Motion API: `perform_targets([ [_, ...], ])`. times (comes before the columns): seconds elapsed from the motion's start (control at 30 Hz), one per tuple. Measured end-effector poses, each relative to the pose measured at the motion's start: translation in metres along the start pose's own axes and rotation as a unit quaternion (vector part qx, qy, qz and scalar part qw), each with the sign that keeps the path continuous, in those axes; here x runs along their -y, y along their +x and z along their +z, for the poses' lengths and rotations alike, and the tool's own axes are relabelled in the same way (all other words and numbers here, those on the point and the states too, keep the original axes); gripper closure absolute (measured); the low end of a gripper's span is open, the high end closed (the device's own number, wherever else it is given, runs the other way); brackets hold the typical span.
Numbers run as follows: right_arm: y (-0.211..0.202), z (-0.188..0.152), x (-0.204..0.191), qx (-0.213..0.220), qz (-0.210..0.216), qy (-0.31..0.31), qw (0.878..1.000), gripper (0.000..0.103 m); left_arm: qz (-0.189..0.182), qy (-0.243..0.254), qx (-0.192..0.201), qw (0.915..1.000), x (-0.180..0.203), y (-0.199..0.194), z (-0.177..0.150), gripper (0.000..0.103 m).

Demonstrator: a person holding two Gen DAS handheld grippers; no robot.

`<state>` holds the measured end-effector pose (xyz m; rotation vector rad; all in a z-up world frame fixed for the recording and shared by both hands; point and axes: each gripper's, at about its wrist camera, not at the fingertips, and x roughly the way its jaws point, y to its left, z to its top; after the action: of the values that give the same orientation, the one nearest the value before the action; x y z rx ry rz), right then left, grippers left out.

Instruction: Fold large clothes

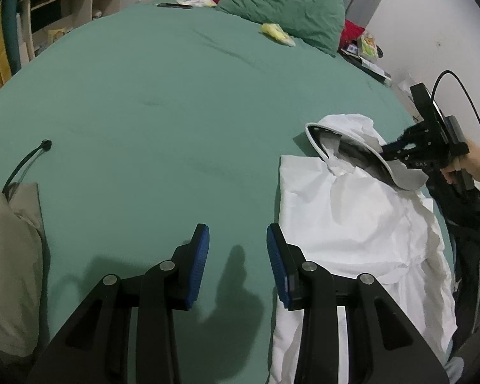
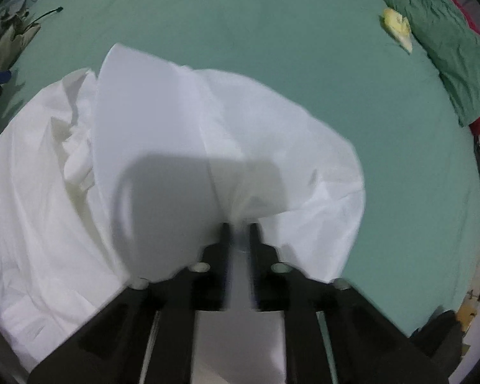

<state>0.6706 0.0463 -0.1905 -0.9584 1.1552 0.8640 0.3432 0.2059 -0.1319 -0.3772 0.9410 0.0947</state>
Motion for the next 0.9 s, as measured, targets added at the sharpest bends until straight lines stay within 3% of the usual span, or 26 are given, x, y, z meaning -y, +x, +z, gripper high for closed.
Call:
perform_targets([
  [0.03, 0.000, 0.004, 0.007, 0.001, -0.005, 0.002, 1.000, 0.027, 0.001, 0.000, 0.000, 1.0000, -0.001, 0.001, 0.000, 0.063],
  [0.07, 0.002, 0.009, 0.016, 0.006, -0.010, 0.007, 1.000, 0.000, 0.002, 0.001, -0.001, 1.0000, -0.001, 0.002, 0.000, 0.063],
  [0.13, 0.006, 0.016, 0.030, 0.017, 0.015, 0.034, 0.999, 0.000, 0.005, 0.001, -0.006, 1.0000, -0.002, 0.006, -0.001, 0.063],
  [0.2, 0.011, 0.029, 0.055, 0.017, 0.069, 0.071, 0.995, 0.000, 0.006, -0.004, -0.014, 0.9999, -0.005, 0.010, -0.001, 0.063],
  [0.23, 0.021, 0.031, 0.071, 0.011, 0.103, 0.081, 0.991, 0.000, 0.004, -0.006, -0.016, 0.9998, -0.006, 0.011, -0.001, 0.063],
  [0.33, 0.055, 0.029, 0.068, -0.035, 0.171, 0.070, 0.982, 0.000, 0.003, -0.006, -0.021, 0.9998, -0.006, 0.015, -0.001, 0.063],
  [0.43, 0.066, 0.025, 0.052, -0.057, 0.154, 0.002, 0.986, 0.000, 0.019, 0.008, -0.016, 0.9997, -0.002, 0.014, -0.001, 0.063],
  [0.5, 0.072, 0.029, 0.058, -0.065, 0.152, 0.035, 0.986, 0.000, 0.030, 0.027, -0.005, 0.9992, 0.004, 0.011, -0.002, 0.063],
  [0.6, 0.082, 0.040, 0.055, -0.080, 0.132, 0.019, 0.988, 0.000, 0.022, 0.033, -0.011, 0.9991, 0.007, 0.014, -0.003, 0.063],
  [0.63, 0.084, 0.042, 0.056, -0.087, 0.131, 0.020, 0.987, 0.002, 0.019, 0.030, -0.017, 0.9992, 0.007, 0.016, -0.004, 0.063],
  [0.7, 0.081, 0.048, 0.053, -0.094, 0.132, 0.014, 0.987, 0.019, 0.014, 0.023, -0.024, 0.9993, 0.007, 0.019, -0.004, 0.063],
  [0.73, 0.075, 0.047, 0.047, -0.093, 0.129, 0.011, 0.987, 0.041, 0.012, 0.024, -0.025, 0.9993, 0.007, 0.019, -0.004, 0.063],
  [0.77, 0.071, 0.050, 0.047, -0.094, 0.122, 0.012, 0.988, 0.075, 0.012, 0.025, -0.025, 0.9993, 0.007, 0.019, -0.004, 0.063],
  [0.8, 0.066, 0.051, 0.048, -0.096, 0.116, 0.007, 0.989, 0.094, 0.014, 0.027, -0.023, 0.9993, 0.008, 0.019, -0.005, 0.063],
  [0.9, 0.060, 0.041, 0.025, -0.131, 0.101, -0.036, 0.986, 0.097, 0.014, 0.031, -0.019, 0.9992, 0.010, 0.017, -0.004, 0.063],
])
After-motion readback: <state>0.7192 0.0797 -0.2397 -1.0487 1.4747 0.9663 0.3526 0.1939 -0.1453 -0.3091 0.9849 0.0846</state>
